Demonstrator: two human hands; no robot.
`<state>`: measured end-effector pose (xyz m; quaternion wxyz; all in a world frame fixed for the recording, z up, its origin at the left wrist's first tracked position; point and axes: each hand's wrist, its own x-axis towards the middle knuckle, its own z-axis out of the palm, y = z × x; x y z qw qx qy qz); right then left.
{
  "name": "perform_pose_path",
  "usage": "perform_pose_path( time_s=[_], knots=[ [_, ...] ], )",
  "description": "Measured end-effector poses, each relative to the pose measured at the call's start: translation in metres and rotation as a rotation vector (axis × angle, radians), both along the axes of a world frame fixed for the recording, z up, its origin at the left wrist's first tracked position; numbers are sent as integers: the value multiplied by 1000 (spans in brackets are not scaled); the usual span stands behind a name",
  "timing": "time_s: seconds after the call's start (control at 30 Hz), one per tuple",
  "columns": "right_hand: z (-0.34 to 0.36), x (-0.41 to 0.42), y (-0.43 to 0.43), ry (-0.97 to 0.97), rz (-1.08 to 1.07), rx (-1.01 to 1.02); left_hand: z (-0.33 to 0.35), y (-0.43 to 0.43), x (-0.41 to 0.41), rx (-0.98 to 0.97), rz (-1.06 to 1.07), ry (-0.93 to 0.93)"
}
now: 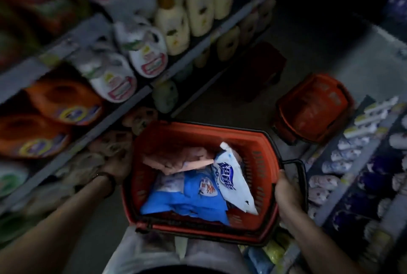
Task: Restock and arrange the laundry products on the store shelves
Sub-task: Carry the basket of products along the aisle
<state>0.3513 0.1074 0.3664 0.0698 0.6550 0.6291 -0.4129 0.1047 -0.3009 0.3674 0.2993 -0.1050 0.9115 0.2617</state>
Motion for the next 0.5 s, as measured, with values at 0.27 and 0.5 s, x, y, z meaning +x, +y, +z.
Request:
perform_pose_path(
  time_s=[0.27, 0.5],
  knots=[
    [70, -27, -123, 76, 249, 71, 78, -155, 112, -29, 452, 130],
    [120, -40, -286, 218, 490, 84, 109, -330, 231, -7, 779, 274]
  ],
)
